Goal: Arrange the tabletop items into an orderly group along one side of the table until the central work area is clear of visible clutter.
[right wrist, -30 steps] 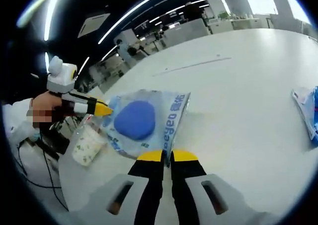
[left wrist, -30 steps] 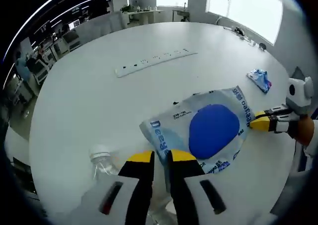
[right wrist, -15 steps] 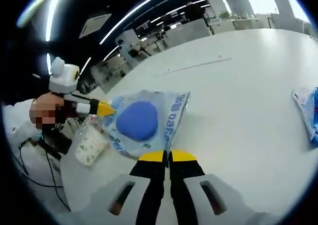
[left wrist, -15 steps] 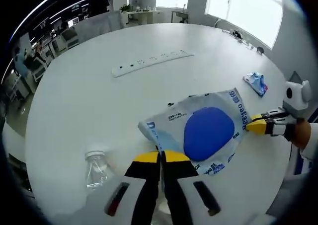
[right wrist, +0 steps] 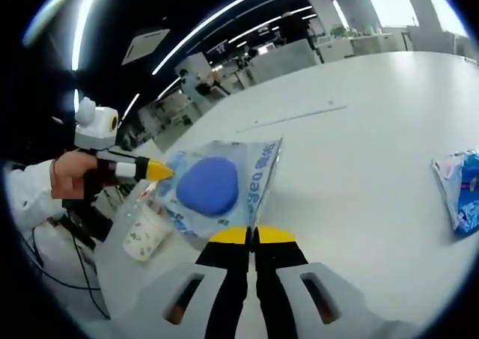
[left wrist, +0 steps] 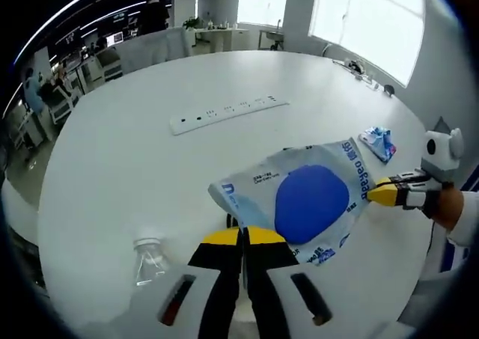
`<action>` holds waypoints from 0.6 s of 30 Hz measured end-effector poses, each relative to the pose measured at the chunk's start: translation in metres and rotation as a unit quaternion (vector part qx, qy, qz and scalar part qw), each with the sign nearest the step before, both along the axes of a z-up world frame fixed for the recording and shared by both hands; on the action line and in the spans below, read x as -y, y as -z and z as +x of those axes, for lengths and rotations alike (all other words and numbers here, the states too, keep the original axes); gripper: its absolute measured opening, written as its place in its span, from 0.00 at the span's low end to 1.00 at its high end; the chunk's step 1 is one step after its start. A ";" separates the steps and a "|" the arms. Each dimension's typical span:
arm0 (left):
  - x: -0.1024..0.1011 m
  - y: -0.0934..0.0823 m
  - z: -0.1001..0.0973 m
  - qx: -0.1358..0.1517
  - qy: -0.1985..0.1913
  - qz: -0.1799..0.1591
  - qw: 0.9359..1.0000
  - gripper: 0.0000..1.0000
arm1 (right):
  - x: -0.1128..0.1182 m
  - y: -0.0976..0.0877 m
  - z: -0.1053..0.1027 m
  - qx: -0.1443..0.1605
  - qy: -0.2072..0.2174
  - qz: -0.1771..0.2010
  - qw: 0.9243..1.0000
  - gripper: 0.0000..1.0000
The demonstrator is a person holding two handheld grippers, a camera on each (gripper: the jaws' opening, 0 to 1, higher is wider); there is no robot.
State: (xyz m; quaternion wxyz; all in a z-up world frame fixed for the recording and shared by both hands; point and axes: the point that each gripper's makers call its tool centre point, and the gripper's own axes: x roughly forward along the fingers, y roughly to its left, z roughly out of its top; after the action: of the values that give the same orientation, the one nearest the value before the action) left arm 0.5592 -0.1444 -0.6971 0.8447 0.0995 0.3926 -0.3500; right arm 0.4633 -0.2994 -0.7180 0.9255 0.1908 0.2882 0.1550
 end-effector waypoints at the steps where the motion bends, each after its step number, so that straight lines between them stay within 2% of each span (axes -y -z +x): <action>1: 0.001 -0.002 0.000 0.001 -0.001 -0.003 1.000 0.00 | 0.001 -0.002 0.001 0.003 0.001 -0.002 1.000 0.00; 11: 0.022 -0.029 0.003 0.014 0.002 -0.034 0.999 0.00 | 0.023 -0.028 0.008 0.029 0.015 -0.012 0.999 0.00; 18: 0.038 -0.038 -0.002 0.018 0.006 -0.050 0.999 0.00 | 0.042 -0.040 0.006 0.041 0.030 -0.021 0.999 0.00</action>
State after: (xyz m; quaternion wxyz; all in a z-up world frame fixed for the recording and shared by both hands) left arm 0.5570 -0.1822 -0.6591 0.8533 0.0657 0.3588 -0.3726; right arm 0.4695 -0.3410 -0.6781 0.9444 0.1738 0.2475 0.1287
